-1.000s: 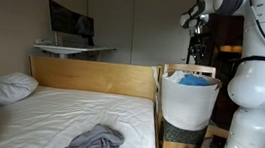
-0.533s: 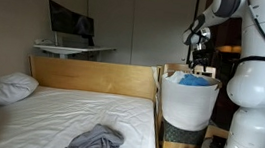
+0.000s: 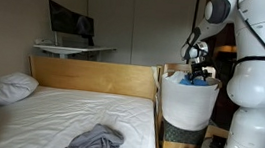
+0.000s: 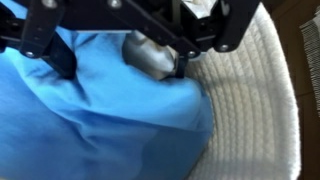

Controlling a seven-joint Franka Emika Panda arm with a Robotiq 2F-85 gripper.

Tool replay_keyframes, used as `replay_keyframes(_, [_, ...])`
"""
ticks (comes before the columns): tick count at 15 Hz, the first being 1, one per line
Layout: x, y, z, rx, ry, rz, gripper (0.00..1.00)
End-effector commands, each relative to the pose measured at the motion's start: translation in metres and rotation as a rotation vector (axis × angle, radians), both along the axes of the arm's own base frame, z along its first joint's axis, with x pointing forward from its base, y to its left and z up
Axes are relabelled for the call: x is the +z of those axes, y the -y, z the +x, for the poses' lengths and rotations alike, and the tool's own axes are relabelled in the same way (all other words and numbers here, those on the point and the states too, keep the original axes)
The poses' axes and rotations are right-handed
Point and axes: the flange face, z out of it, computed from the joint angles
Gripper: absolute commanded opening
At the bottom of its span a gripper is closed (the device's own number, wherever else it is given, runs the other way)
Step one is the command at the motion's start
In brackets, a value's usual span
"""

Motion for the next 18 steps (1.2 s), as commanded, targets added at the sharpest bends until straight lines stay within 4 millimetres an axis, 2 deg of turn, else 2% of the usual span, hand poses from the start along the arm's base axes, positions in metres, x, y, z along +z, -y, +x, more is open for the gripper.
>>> replay_keyframes(1, [-0.035,-0.020,-0.002,0.029,0.000,-0.099,0.75])
replay_keyframes(2, [-0.040,-0.025,-0.002,0.034,-0.004,-0.113,0.74])
replay_keyframes(6, [-0.046,-0.038,0.006,0.041,-0.020,-0.147,0.48])
replay_keyframes(12, [-0.029,-0.061,0.012,0.069,-0.025,-0.117,0.12])
replay_keyframes(14, [-0.018,-0.067,0.012,0.072,-0.023,-0.092,0.09])
replay_keyframes(15, [-0.009,-0.071,0.011,0.075,-0.018,-0.073,0.13])
replay_keyframes(17, [0.006,-0.077,0.011,0.080,-0.019,-0.043,0.10])
replay_keyframes(18, [0.013,-0.079,0.013,0.080,-0.020,-0.031,0.12])
